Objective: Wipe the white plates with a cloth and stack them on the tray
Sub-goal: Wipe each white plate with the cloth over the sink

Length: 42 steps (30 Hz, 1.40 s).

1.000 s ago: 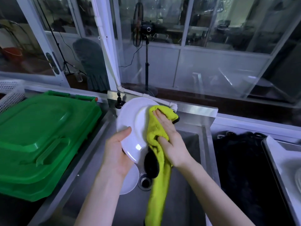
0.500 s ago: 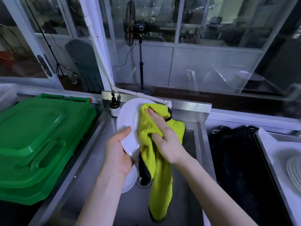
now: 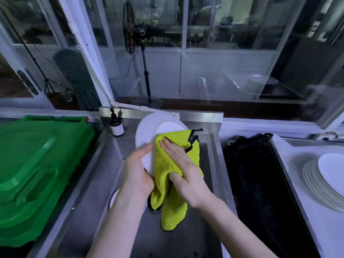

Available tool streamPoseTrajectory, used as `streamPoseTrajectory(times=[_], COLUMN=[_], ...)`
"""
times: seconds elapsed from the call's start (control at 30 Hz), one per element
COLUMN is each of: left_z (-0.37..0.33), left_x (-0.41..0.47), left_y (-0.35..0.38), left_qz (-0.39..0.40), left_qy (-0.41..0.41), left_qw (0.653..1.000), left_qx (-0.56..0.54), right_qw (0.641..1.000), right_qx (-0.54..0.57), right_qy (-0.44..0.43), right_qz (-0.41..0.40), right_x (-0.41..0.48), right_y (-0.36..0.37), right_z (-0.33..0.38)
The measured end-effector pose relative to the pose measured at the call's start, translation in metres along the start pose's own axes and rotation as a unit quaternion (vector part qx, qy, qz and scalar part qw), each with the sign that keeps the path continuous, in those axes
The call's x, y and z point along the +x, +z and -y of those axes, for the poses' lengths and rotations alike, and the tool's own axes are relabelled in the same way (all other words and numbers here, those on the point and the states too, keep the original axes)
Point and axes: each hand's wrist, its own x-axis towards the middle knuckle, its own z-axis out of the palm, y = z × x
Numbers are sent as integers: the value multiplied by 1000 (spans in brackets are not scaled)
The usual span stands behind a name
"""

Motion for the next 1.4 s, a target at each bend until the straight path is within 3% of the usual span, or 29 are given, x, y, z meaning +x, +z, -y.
streamPoseTrajectory(times=[0.2,0.3,0.4,0.47,0.6,0.7,0.8,0.97,1.13,1.27,1.4], left_z=[6,15,22,23,28,31,34,31,21,11,15], left_x=[4,-2,-6,-10,-18,-24,-28,-27,-12,5,30], left_y=[6,7,9,11,18,22,26,35,39,38,31], left_qz=[-24,-34,-35,-40,-50,-51,-55,-34,-21,-11,-14], left_qy=[58,68,86,94,91,77,59,29,9,18,168], left_qw=[998,997,996,995,995,996,997,999,1000,988,901], left_qx=[-13,10,10,0,-11,-12,-17,-21,-10,154,400], right_qw=[999,979,946,941,970,958,927,900,883,909,931], right_qx=[27,91,36,-7,-150,-266,-361,-372,-388,-327,-191], right_qy=[19,134,219,233,165,104,33,-75,-76,12,168], right_qz=[-14,-123,-238,-244,-99,-35,-102,-216,-251,-256,-263], right_x=[-49,-62,-66,-70,-79,-79,-78,-68,-50,-40,-41], right_y=[-28,-48,-67,-77,-81,-82,-82,-83,-96,-109,-136], right_z=[-26,-39,-51,-51,-40,-37,-35,-33,-26,-19,-25])
